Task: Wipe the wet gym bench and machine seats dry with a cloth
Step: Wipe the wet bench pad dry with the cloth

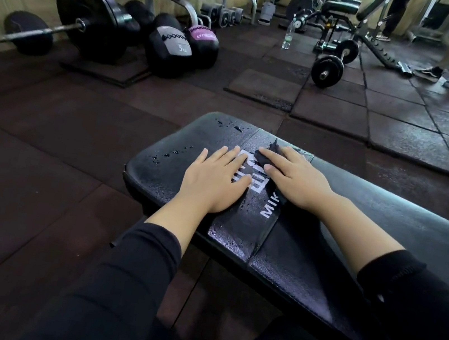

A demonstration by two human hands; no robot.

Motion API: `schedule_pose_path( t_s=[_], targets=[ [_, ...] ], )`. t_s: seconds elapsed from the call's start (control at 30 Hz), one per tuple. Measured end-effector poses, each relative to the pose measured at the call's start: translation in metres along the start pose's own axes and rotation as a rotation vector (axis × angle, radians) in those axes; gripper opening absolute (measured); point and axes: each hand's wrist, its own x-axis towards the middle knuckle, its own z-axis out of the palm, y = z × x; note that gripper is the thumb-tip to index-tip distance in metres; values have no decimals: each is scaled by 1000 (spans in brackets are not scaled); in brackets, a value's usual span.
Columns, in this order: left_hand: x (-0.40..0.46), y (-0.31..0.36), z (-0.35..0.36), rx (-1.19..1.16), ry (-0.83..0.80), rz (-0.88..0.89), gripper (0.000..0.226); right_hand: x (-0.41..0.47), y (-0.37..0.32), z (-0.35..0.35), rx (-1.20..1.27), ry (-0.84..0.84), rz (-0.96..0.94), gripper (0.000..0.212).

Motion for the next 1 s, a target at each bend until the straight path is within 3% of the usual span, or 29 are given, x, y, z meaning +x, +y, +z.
schedule_pose_path(
  t_s=[0.33,0.6,0.83,1.0],
  targets=[
    [13,-5,4,-13,37,-5,58,54,-3,-1,-27,-5,-46,43],
    [13,-7,7,-22,47,5,58,78,43,-15,31,-38,108,40],
    [12,-6,6,-29,57,3,59,15,18,-9,-93,7,-45,45],
    [14,-5,8,-27,67,5,59,48,-8,1,-83,-34,-82,45]
  ],
)
